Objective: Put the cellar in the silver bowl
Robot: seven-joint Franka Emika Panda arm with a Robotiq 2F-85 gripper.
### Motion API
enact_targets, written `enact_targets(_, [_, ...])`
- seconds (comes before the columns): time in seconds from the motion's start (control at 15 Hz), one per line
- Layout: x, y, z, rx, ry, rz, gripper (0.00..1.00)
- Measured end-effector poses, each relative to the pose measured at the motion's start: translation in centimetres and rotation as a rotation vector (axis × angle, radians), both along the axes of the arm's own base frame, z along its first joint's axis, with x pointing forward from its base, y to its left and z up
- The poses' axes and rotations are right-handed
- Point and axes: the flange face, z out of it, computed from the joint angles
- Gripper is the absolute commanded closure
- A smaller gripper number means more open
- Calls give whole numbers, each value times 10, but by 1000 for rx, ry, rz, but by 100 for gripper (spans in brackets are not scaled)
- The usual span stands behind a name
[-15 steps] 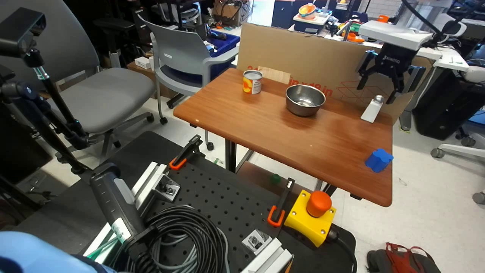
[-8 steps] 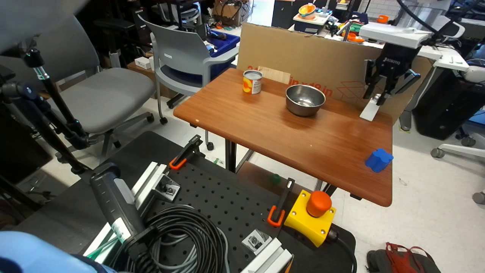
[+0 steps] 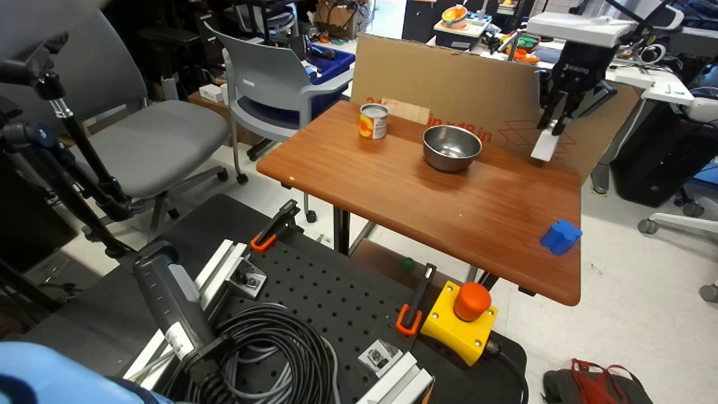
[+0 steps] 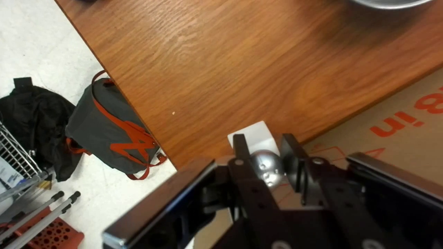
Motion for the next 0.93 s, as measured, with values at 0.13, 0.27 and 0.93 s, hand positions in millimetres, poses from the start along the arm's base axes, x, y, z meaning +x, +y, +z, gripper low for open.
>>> enact_targets(0.13, [5,27,21,9,-21,70,93])
enact_targets(0.27, [5,59,47,19,-46,155,93])
enact_targets(0.93, [-60,143,76,201,126,500,93])
